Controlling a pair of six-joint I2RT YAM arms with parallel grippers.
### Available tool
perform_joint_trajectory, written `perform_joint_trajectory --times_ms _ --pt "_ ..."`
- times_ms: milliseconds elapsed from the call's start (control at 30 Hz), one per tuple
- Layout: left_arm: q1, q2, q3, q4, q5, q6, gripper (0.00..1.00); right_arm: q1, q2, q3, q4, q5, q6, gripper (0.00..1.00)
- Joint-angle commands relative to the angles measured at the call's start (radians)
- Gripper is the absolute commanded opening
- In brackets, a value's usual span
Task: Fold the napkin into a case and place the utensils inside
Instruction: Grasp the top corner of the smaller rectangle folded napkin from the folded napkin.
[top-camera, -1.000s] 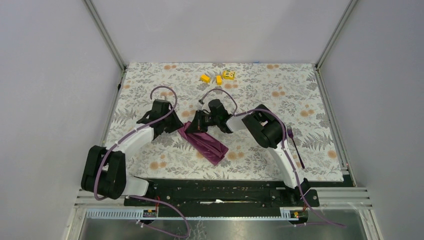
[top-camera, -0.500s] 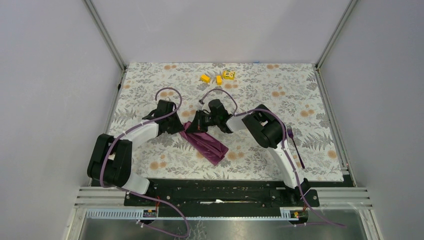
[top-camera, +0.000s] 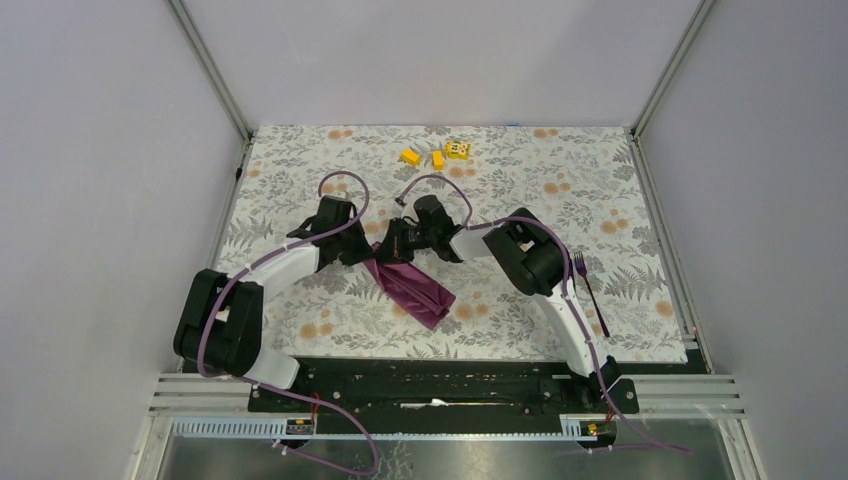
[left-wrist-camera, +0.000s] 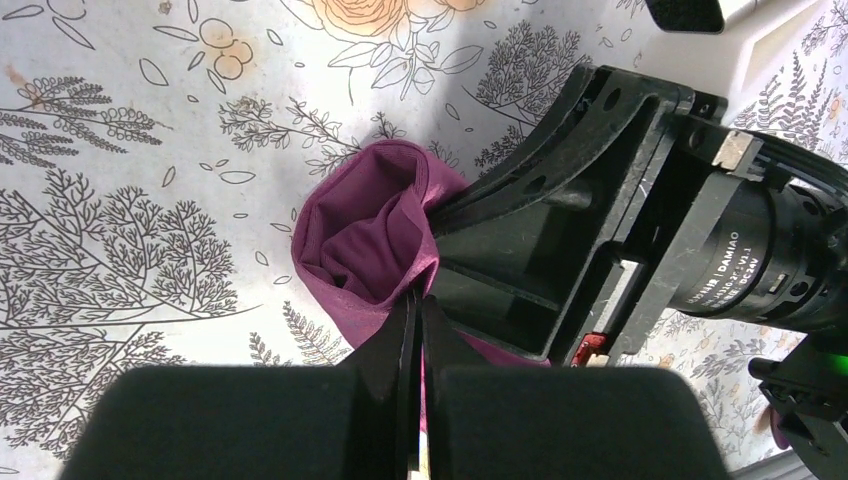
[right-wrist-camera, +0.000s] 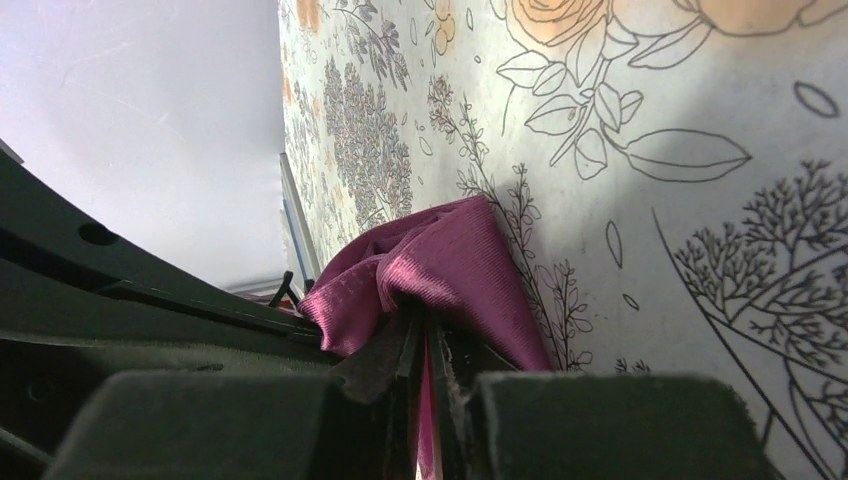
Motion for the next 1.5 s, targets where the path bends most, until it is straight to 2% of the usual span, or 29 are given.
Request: perform_joint_trajectory --times_ms 0,100,200,300,400,533,867,967,1033,1133,1200,1333,1467 --pt "-0.003 0.002 0.056 0.023 0.038 -0.025 0.0 0.004 0.033 0.04 -0.037 0.029 -0.036 0.11" --pt "-0.001 0.039 0.075 0.018 0.025 -0.033 0.0 0.003 0.034 0.038 -0.038 0.027 -0.035 0.11" --pt "0.007 0.064 0.03 0.145 -0.013 -0.048 0.04 0.003 0.034 0.03 -0.024 0.025 -0.029 0.11" --pt "0.025 0.165 0.073 0.119 -0.017 -0.035 0.06 0.003 0.024 0.02 -0.032 0.014 -0.02 0.13" --pt "0.038 0.163 0.042 0.12 -0.056 -0.039 0.2 0.003 -0.016 0.02 -0.099 0.006 -0.049 0.15" --pt "0.043 0.143 0.016 0.113 -0.082 -0.03 0.28 0.002 -0.077 0.025 -0.198 -0.005 -0.093 0.18" --pt "0.053 0.154 -0.012 0.124 -0.068 -0.023 0.26 -0.002 -0.246 -0.003 -0.397 -0.01 -0.233 0.25" --pt "0.053 0.156 -0.012 0.129 -0.062 -0.022 0.25 -0.005 -0.305 -0.019 -0.467 -0.013 -0.295 0.32" --pt "0.053 0.148 -0.014 0.125 -0.055 -0.021 0.25 -0.007 -0.351 -0.021 -0.555 0.032 -0.387 0.4" --pt "0.053 0.114 -0.015 0.117 -0.041 -0.019 0.26 -0.007 -0.426 -0.032 -0.749 0.202 -0.587 0.57" --pt "0.053 0.086 -0.01 0.105 -0.027 -0.018 0.31 -0.007 -0.459 -0.048 -0.82 0.316 -0.695 0.62" --pt "0.054 0.03 0.01 0.064 0.004 -0.01 0.48 -0.006 -0.51 -0.093 -0.862 0.429 -0.799 0.61" --pt "0.053 -0.043 0.006 0.015 0.012 0.002 0.54 -0.007 -0.524 -0.124 -0.828 0.459 -0.812 0.52"
